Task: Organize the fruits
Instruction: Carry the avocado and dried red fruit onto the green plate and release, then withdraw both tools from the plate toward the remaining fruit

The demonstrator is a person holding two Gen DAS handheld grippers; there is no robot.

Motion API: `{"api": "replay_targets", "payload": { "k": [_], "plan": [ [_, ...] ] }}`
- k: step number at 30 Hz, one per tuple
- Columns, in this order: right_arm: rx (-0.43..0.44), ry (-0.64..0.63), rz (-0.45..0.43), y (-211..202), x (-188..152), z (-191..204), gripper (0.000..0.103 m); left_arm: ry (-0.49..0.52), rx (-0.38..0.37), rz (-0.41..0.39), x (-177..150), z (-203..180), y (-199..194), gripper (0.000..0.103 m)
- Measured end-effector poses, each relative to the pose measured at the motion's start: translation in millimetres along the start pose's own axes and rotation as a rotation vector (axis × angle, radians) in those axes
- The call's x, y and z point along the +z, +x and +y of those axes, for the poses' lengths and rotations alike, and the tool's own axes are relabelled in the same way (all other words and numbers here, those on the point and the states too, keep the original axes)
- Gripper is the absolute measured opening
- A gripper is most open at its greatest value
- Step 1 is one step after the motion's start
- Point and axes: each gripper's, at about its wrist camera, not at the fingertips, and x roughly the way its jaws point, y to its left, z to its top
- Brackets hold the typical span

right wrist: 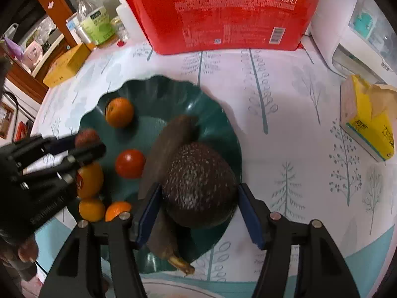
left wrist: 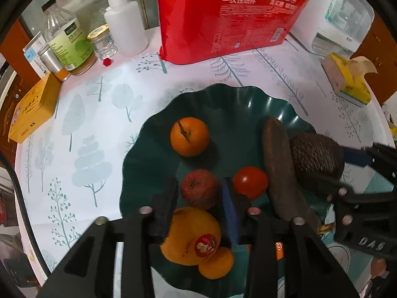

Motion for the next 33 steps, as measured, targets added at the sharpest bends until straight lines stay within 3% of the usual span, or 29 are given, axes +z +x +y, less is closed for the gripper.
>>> {"api": "replay_targets", "payload": {
  "k": [1,6,16,25,33],
  "plan": [
    [0.006,0.003,-0.005,-1,1,-1,0.063,0.001,0.004,-0.006,-1,-1,-1,0.056],
    [0.038,0.014,-0.049,-14,5,-4,0.063,0.006,0.006,-0.026,-4,-2,-13,0.059],
    [0.027,-0.035,-0.100,-36,-4,12,0.063,-0.027,0.044,-0.042,-16,1,-43,0.078],
    [0.015,-0.059,-0.177,-84,-21,22,0.063,-0.053,0.063,-0.093,-35,2,-100,0.087],
    [0.052,-0.069,-0.251,-138,-47,33,0.063,-0.087,0.037,-0.152,-63,-3,-160,0.090]
  ]
}}
